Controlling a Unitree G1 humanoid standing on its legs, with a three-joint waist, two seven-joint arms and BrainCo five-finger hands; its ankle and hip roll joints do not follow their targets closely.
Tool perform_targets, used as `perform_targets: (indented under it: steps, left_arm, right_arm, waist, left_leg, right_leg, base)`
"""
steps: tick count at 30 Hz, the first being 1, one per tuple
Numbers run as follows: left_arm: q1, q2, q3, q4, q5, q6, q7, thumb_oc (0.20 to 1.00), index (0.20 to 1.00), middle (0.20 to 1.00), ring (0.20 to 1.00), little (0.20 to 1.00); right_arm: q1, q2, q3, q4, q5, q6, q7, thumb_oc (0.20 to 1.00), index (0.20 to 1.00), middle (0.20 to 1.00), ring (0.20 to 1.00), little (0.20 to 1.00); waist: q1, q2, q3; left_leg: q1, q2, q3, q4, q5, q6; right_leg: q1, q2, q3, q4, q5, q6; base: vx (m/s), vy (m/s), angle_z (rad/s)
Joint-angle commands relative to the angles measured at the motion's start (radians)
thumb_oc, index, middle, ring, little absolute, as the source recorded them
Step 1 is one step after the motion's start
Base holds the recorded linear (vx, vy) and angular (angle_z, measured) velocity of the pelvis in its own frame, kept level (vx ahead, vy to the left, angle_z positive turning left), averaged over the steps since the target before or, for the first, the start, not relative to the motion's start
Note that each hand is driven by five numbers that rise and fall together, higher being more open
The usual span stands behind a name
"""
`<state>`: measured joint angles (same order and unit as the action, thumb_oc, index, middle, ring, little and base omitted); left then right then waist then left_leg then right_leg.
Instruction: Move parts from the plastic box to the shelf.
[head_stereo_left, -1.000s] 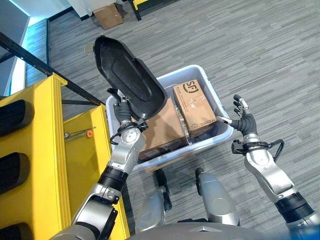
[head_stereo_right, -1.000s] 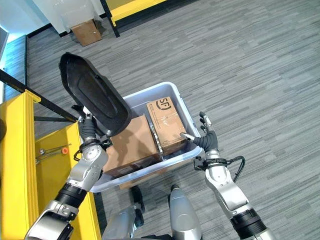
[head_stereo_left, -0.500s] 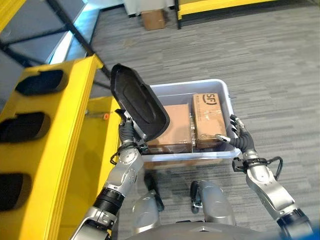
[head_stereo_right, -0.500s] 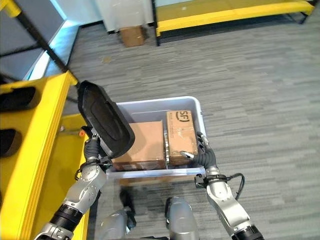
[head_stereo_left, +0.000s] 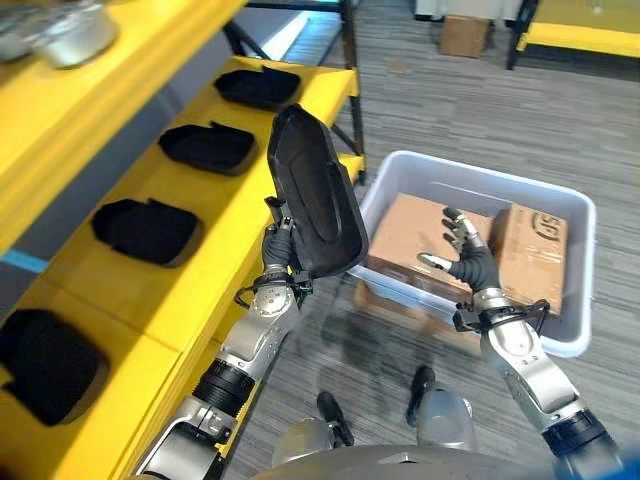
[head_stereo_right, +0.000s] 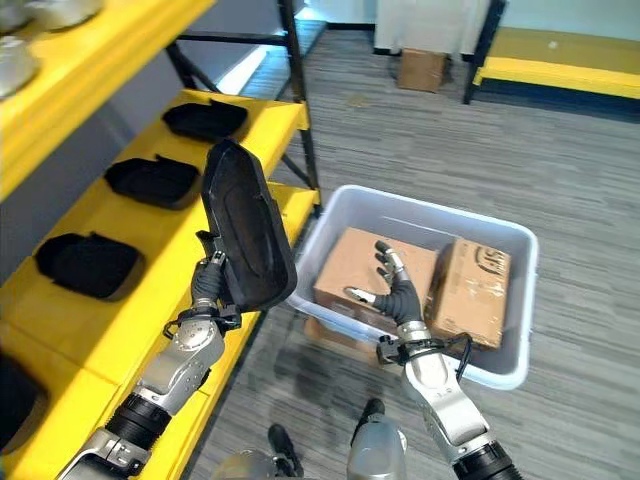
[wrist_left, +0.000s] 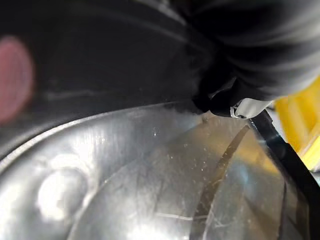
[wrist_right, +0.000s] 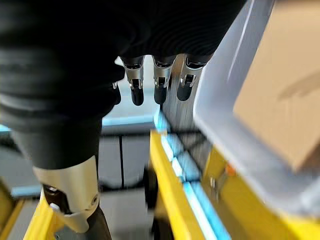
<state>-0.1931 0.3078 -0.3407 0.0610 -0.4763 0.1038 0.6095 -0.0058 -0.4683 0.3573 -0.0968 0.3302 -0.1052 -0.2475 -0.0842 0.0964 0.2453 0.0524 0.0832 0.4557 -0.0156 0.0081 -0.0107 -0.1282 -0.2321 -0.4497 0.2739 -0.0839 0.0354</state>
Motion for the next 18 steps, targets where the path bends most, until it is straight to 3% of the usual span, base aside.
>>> perform_targets:
  steps: [1, 2, 4, 5, 11, 12, 16, 17, 18]
  left_arm:
    - [-0.016, 0.057, 0.043, -0.107, 0.084, -0.046, -0.007, 0.200, 0.200, 0.200, 0.200, 0.200]
    - [0.007, 0.070, 0.057, -0.130, 0.105, -0.048, -0.019, 0.200, 0.200, 0.200, 0.200, 0.200]
    - [0.015, 0.076, 0.062, -0.136, 0.111, -0.050, -0.027, 0.200, 0.200, 0.200, 0.200, 0.200]
    - [0.032, 0.083, 0.071, -0.153, 0.119, -0.052, -0.045, 0.200, 0.200, 0.200, 0.200, 0.200]
    - [0.061, 0.104, 0.093, -0.181, 0.138, -0.073, -0.140, 0.200, 0.200, 0.200, 0.200, 0.200]
    - [0.053, 0.108, 0.085, -0.177, 0.138, -0.068, -0.173, 0.200, 0.200, 0.200, 0.200, 0.200]
    - [0.028, 0.110, 0.048, -0.147, 0.155, -0.059, -0.231, 0.200, 0.200, 0.200, 0.200, 0.200]
    - [0.009, 0.104, 0.021, -0.121, 0.154, -0.053, -0.250, 0.200, 0.200, 0.200, 0.200, 0.200]
    - [0.006, 0.100, 0.011, -0.112, 0.156, -0.056, -0.255, 0.200, 0.200, 0.200, 0.200, 0.200]
  right_arm:
    - [-0.056, 0.040, 0.024, -0.041, 0.013, -0.030, 0.020, 1.000, 1.000, 1.000, 1.000, 1.000]
    - [-0.070, 0.051, 0.055, -0.039, 0.007, -0.021, 0.035, 1.000, 1.000, 1.000, 1.000, 1.000]
    - [-0.074, 0.054, 0.064, -0.040, 0.005, -0.020, 0.036, 1.000, 1.000, 1.000, 1.000, 1.000]
    - [-0.082, 0.061, 0.078, -0.040, 0.007, -0.013, 0.034, 1.000, 1.000, 1.000, 1.000, 1.000]
    - [-0.102, 0.091, 0.092, -0.022, -0.007, -0.019, 0.018, 1.000, 1.000, 1.000, 1.000, 1.000]
    - [-0.103, 0.098, 0.091, -0.017, -0.004, -0.031, 0.011, 1.000, 1.000, 1.000, 1.000, 1.000]
    - [-0.106, 0.105, 0.092, -0.033, 0.022, -0.026, -0.052, 1.000, 1.000, 1.000, 1.000, 1.000]
    - [-0.098, 0.104, 0.081, -0.048, 0.043, -0.020, -0.084, 1.000, 1.000, 1.000, 1.000, 1.000]
    - [-0.091, 0.104, 0.076, -0.054, 0.042, -0.022, -0.089, 1.000, 1.000, 1.000, 1.000, 1.000]
  waist:
    - [0.006, -0.049, -0.023]
    - [0.042, -0.053, -0.023]
    - [0.055, -0.055, -0.024]
    - [0.079, -0.058, -0.025]
    - [0.128, -0.062, -0.036]
    - [0.122, -0.066, -0.038]
    - [0.087, -0.072, -0.040]
    - [0.056, -0.077, -0.037]
    - [0.048, -0.079, -0.039]
  left_leg:
    - [-0.020, 0.014, -0.023, 0.002, -0.032, -0.018]
    - [-0.022, -0.001, -0.039, -0.017, -0.032, -0.010]
    - [-0.021, -0.008, -0.047, -0.025, -0.032, -0.007]
    - [-0.016, -0.020, -0.061, -0.042, -0.031, -0.001]
    - [-0.009, -0.049, -0.122, -0.070, -0.037, 0.020]
    - [-0.017, -0.070, -0.177, -0.072, -0.047, 0.037]
    - [-0.035, -0.112, -0.267, -0.072, -0.041, 0.072]
    - [-0.035, -0.135, -0.341, -0.072, -0.044, 0.083]
    - [-0.037, -0.143, -0.365, -0.072, -0.042, 0.082]
  right_leg:
    - [0.179, 0.107, 0.004, -0.128, -0.083, 0.029]
    - [0.189, 0.097, -0.013, -0.140, -0.072, 0.044]
    - [0.193, 0.093, -0.019, -0.145, -0.064, 0.053]
    - [0.198, 0.081, -0.031, -0.155, -0.046, 0.073]
    - [0.199, 0.048, -0.021, -0.158, -0.008, 0.118]
    - [0.188, 0.066, 0.044, -0.132, -0.023, 0.120]
    - [0.119, 0.140, 0.225, -0.047, 0.001, 0.109]
    - [0.087, 0.208, 0.343, 0.004, -0.006, 0.093]
    - [0.078, 0.238, 0.375, 0.006, -0.001, 0.086]
  base:
    - [-0.09, 0.201, 0.05]
    - [-0.10, 0.215, 0.07]
    - [-0.09, 0.162, 0.14]
    - [-0.07, 0.119, 0.26]
    - [-0.03, 0.115, 0.28]
    - [0.03, 0.078, 0.44]
    - [0.01, 0.026, 1.02]
    - [0.08, -0.021, 1.42]
    - [0.06, -0.024, 1.43]
